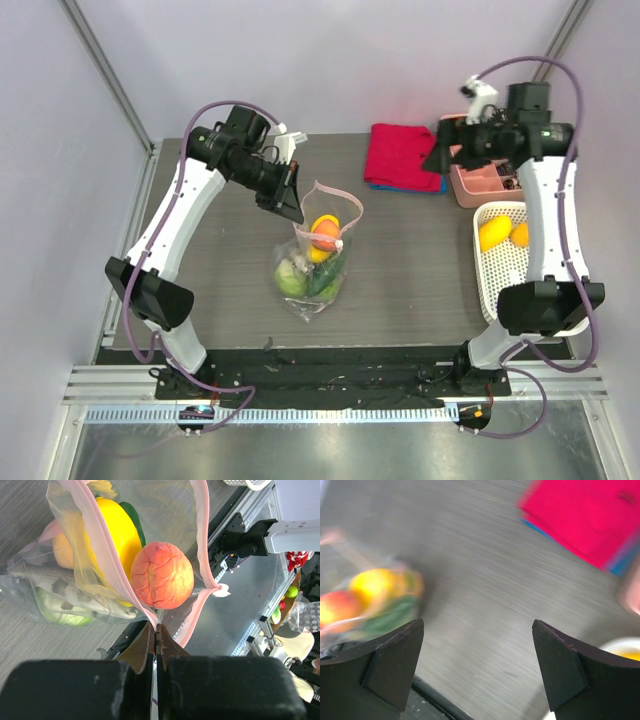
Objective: Place the food in the zip-top bag and seal the zipper
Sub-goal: Pick up the fake fruit from the bin.
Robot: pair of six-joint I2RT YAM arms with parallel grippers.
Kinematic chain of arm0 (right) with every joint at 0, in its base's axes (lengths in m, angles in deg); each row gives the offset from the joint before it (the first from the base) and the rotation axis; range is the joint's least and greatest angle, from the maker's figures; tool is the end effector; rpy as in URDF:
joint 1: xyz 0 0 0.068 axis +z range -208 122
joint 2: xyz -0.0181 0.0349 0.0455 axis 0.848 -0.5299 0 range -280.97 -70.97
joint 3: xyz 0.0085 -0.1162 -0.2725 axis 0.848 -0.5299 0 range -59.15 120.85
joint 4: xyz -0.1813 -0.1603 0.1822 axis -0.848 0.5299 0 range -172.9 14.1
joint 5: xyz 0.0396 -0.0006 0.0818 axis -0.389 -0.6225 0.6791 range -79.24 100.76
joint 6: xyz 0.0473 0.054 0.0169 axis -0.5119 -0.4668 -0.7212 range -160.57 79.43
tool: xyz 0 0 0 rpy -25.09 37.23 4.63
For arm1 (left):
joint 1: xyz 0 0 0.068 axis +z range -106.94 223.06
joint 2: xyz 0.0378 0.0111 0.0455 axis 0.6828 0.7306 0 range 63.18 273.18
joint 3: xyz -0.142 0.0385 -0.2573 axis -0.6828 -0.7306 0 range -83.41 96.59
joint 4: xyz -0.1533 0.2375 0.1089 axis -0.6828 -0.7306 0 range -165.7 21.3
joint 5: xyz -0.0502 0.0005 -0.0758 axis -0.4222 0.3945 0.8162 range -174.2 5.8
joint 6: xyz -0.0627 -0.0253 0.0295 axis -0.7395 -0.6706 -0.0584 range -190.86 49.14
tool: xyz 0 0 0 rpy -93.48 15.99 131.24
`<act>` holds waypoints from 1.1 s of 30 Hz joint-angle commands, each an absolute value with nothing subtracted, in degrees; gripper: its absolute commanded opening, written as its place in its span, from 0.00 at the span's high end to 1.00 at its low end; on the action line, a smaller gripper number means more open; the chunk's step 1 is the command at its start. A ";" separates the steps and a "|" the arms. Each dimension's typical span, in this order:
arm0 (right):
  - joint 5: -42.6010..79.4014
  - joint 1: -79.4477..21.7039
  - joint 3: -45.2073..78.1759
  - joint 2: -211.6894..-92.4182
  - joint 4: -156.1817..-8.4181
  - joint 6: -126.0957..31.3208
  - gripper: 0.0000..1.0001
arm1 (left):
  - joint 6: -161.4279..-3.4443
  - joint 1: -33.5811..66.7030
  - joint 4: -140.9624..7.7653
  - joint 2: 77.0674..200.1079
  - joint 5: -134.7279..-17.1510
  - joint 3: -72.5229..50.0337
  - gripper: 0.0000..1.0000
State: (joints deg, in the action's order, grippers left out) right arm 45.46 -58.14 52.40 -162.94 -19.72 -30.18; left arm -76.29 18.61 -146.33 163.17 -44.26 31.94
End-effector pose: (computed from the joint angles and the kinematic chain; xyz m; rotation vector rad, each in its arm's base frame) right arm 0.3723 0.0341 0.4690 -0.4945 2.1843 0.6033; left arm 0.3377 -0.1970 0.4245 0.6718 2.5723 -1.0984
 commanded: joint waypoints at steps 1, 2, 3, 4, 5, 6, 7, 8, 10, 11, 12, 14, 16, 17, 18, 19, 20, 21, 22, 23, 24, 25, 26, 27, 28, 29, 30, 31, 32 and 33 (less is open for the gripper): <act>42.42 -69.49 49.49 -165.36 -14.87 -24.76 0.07 | -75.34 18.98 -149.91 160.13 -43.07 32.60 1.00; 37.01 -72.56 48.44 -166.32 -15.48 -24.40 0.07 | -75.43 18.98 -149.83 159.95 -43.07 32.51 1.00; 34.34 -74.24 47.12 -166.94 -15.74 -23.27 0.08 | -75.34 18.98 -149.74 159.86 -43.15 32.17 1.00; 33.10 -75.74 46.59 -167.38 -15.75 -22.56 0.08 | -75.34 18.98 -149.65 159.77 -43.07 31.90 1.00; 29.95 -77.06 46.06 -168.35 -16.01 -21.86 0.08 | -75.34 18.98 -149.74 159.77 -43.07 31.72 1.00; 28.27 -79.42 45.10 -168.70 -16.27 -19.85 0.09 | -75.43 18.89 -149.74 159.86 -42.98 31.55 1.00; 26.86 -80.49 44.65 -169.06 -16.88 -18.35 0.09 | -75.43 18.98 -149.74 159.86 -42.89 31.55 1.00; 25.80 -81.80 44.21 -169.32 -17.32 -17.29 0.09 | -75.60 18.98 -149.91 159.95 -42.81 31.63 1.00; 22.03 -84.61 42.98 -170.55 -18.72 -15.10 0.10 | -75.69 18.98 -150.00 160.21 -42.80 32.16 1.00; 20.62 -85.24 42.63 -170.90 -19.26 -14.56 0.11 | -75.78 18.98 -150.00 160.30 -42.80 32.42 1.00; 18.60 -85.85 41.76 -171.60 -20.39 -14.30 0.12 | -75.87 18.98 -150.09 160.47 -42.80 32.86 1.00; 16.57 -87.35 40.61 -172.31 -22.15 -13.51 0.16 | -76.04 18.98 -150.09 160.74 -42.72 33.04 1.00; 13.49 -88.66 38.59 -173.01 -25.67 -13.24 0.20 | -76.04 18.98 -150.18 160.91 -42.80 33.30 1.00; 12.53 -88.93 37.98 -173.28 -26.81 -13.24 0.22 | -76.22 18.98 -150.18 161.00 -42.72 33.30 1.00; 11.73 -89.11 36.49 -173.45 -29.08 -13.24 0.23 | -76.22 18.89 -150.18 160.92 -42.72 33.22 1.00; 11.03 -89.20 35.78 -173.98 -30.15 -13.33 0.24 | -76.22 18.89 -150.18 160.92 -42.72 33.30 1.00; 10.67 -89.29 35.16 -174.33 -31.03 -13.59 0.25 | -76.22 18.98 -150.18 161.00 -42.72 33.22 1.00; 8.93 -89.37 34.20 -174.85 -32.78 -13.68 0.25 | -76.22 18.98 -150.18 161.00 -42.80 33.22 1.00; 8.22 -89.29 33.84 -175.56 -33.75 -14.03 0.26 | -76.13 18.89 -150.09 161.00 -42.80 33.22 1.00; 7.78 -89.37 33.40 -176.08 -34.81 -14.20 0.26 | -76.30 18.89 -150.18 161.26 -42.80 33.39 1.00; 7.42 -89.29 33.14 -176.61 -36.21 -14.73 0.26 | -76.22 18.98 -150.35 161.27 -42.72 33.57 1.00; 7.07 -89.29 33.05 -177.14 -36.83 -14.82 0.27 | -76.30 18.98 -150.44 161.35 -42.80 33.74 1.00; 6.55 -89.29 33.05 -178.62 -37.36 -15.08 0.27 | -76.31 18.98 -150.44 161.44 -42.72 33.74 1.00; 6.37 -89.37 33.13 -179.42 -38.24 -15.78 0.27 | -76.31 18.98 -150.53 161.36 -42.72 33.74 1.00; 6.28 -89.38 33.40 -180.39 -38.33 -16.31 0.27 | -76.39 18.98 -150.44 161.44 -42.80 33.83 1.00; 6.62 -89.38 33.75 -182.05 -38.25 -16.66 0.27 | -76.39 18.98 -150.44 161.36 -42.72 33.83 1.00; 6.89 -89.29 34.45 -182.85 -38.25 -17.71 0.27 | -76.39 18.98 -150.61 161.53 -42.80 34.09 1.00; 7.59 -89.29 34.63 -183.47 -38.25 -17.98 0.26 | -76.31 18.98 -150.70 161.53 -42.89 34.27 1.00; 9.25 -89.29 34.63 -184.43 -38.33 -18.25 0.25 | -76.22 18.98 -150.79 161.36 -42.89 34.27 1.00; 9.96 -89.29 34.63 -184.79 -38.33 -19.12 0.24 | -76.13 18.98 -150.97 161.36 -43.15 34.18 1.00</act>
State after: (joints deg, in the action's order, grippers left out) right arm 8.39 -89.31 33.10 -183.31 -35.83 -16.34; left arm -76.40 18.61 -146.35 162.55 -44.10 31.70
